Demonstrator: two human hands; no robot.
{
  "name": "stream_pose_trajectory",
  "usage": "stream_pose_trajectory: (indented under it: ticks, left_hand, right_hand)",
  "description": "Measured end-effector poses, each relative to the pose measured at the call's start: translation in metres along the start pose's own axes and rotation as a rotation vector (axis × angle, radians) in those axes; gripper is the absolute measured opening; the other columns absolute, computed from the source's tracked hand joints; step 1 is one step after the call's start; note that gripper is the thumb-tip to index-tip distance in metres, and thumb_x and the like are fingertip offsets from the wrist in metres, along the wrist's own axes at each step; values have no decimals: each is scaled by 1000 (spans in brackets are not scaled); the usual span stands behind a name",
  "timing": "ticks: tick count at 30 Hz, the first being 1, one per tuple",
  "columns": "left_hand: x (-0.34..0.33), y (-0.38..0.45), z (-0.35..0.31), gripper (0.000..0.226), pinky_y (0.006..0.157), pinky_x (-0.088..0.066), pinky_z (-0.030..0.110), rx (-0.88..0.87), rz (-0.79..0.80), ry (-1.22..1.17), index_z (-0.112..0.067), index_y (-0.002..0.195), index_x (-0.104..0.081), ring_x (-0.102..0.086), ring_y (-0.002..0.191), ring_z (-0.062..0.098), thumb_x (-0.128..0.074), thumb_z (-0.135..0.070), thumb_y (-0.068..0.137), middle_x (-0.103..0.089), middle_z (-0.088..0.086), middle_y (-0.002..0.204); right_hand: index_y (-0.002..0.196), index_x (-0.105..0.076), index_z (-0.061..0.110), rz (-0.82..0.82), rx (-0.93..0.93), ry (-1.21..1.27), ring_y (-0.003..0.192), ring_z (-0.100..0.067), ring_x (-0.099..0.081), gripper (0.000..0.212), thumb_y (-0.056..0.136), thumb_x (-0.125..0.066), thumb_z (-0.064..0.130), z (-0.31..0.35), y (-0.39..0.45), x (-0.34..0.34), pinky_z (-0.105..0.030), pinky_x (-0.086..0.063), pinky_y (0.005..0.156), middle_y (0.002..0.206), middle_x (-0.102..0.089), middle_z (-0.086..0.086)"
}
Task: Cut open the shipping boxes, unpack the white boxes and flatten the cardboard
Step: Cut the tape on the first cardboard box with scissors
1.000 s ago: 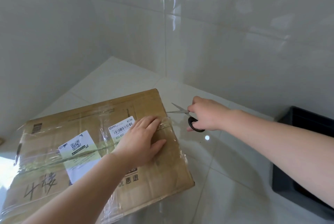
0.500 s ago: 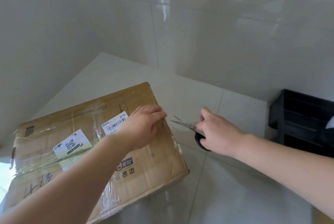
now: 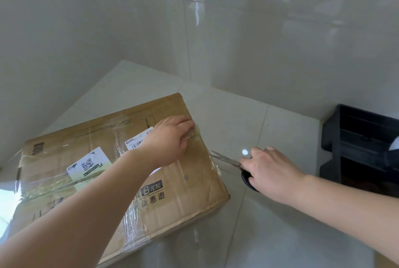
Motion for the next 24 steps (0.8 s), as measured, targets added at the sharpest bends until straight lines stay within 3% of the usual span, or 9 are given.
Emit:
stream_pose_trajectory:
  ticks: [3,7,10,14,18,24]
  left_hand:
    - [-5,-1,0,47,112,-16,29,4,29,6,-23,142,-42,-28,138,18,-46,-22,95,-36,-3,150]
    - [-7,-2,3,48,113,-15,29,5,49,14,-25,144,-39,-25,140,17,-46,-25,96,-32,-3,152]
    - [-7,-3,5,49,113,-15,29,9,51,18,-26,144,-38,-26,140,16,-46,-25,96,-32,-4,153]
    - [-6,-1,3,55,114,-12,30,-10,52,27,-26,145,-36,-22,141,14,-42,-13,92,-28,-7,155]
    - [-13,9,-4,71,114,-6,32,-37,135,74,-36,145,-33,-13,142,12,-41,-3,83,-20,-15,156]
    - [-5,24,-5,64,102,-20,30,-21,81,188,-37,137,-44,-29,128,13,-49,-10,79,-39,-16,143]
  right_hand:
    - [98,-55,21,20,-20,-30,81,-28,-60,15,87,-46,14,2,0,0,-33,-28,67,90,-61,-5]
    - [90,-45,22,33,-76,-3,64,-30,-50,16,81,-48,9,-4,1,-2,-32,-22,48,72,-54,0]
    - [96,-53,23,-44,-96,27,78,-28,-60,15,83,-48,24,-10,0,0,-31,-28,54,84,-61,1]
    - [111,-59,28,-166,-156,91,90,-23,-63,34,83,-48,44,-26,-3,5,-28,-41,65,94,-64,5]
    - [109,-60,31,-208,-146,86,89,-23,-63,32,81,-50,44,-28,6,7,-28,-41,65,93,-64,5]
    - [110,-61,28,-201,-139,85,88,-24,-63,34,82,-47,43,-24,12,2,-28,-41,65,91,-64,4]
Point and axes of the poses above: each hand's wrist, its own y-axis towards the middle knuckle, its own x-axis out of the back of the hand, z = x × y, the point moved 8 cm from there along y, towards the middle knuckle
